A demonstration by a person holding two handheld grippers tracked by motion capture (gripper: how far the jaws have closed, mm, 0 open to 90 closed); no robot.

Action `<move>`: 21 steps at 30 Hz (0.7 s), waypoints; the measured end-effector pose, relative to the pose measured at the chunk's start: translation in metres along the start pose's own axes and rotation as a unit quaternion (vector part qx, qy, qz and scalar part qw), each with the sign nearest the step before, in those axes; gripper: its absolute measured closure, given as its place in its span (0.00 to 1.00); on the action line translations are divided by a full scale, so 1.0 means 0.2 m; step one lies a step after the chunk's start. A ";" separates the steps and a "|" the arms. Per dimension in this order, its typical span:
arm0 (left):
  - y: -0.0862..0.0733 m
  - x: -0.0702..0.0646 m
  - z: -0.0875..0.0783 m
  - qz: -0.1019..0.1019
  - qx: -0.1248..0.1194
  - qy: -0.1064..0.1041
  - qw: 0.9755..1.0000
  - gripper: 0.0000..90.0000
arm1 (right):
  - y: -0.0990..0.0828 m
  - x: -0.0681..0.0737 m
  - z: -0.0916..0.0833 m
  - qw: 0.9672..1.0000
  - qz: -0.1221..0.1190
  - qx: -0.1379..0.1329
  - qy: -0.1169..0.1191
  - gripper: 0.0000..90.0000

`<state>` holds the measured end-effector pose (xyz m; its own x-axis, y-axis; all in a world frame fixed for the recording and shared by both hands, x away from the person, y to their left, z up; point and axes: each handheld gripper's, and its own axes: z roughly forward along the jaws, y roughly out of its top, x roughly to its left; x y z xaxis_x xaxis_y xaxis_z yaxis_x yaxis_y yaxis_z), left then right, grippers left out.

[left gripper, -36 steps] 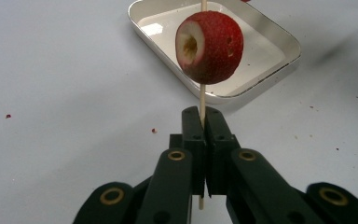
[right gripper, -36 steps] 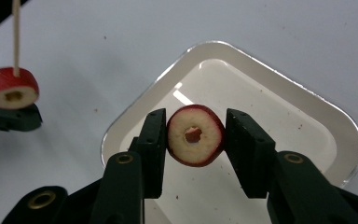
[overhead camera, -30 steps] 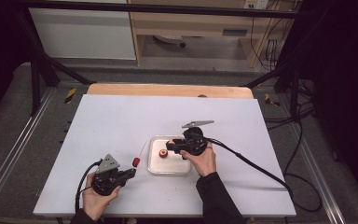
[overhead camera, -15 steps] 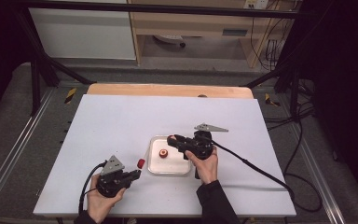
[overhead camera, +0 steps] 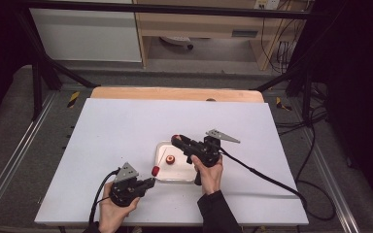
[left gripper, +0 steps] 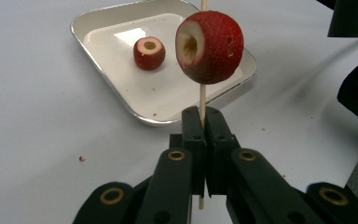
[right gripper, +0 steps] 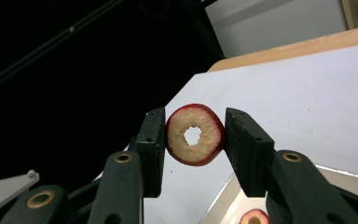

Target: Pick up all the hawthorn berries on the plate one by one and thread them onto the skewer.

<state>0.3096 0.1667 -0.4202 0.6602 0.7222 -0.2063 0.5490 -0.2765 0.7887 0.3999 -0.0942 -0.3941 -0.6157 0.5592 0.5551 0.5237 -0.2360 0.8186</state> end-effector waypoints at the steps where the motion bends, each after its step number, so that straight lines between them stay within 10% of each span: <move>1: 0.00 -0.01 0.01 0.000 0.001 0.000 1.000 0.98 | 0.00 0.00 0.00 1.000 0.002 -0.006 -0.001 0.67; 21: 0.10 -0.08 0.10 -0.011 -0.012 -0.003 1.000 0.98 | 0.03 0.02 -0.03 0.998 0.014 -0.060 0.007 0.67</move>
<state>0.3208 0.1376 -0.4120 0.6515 0.7241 -0.2265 0.5507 -0.2460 0.7976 0.3976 -0.0977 -0.3857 -0.6107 0.5406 0.5786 0.4664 -0.3450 0.8145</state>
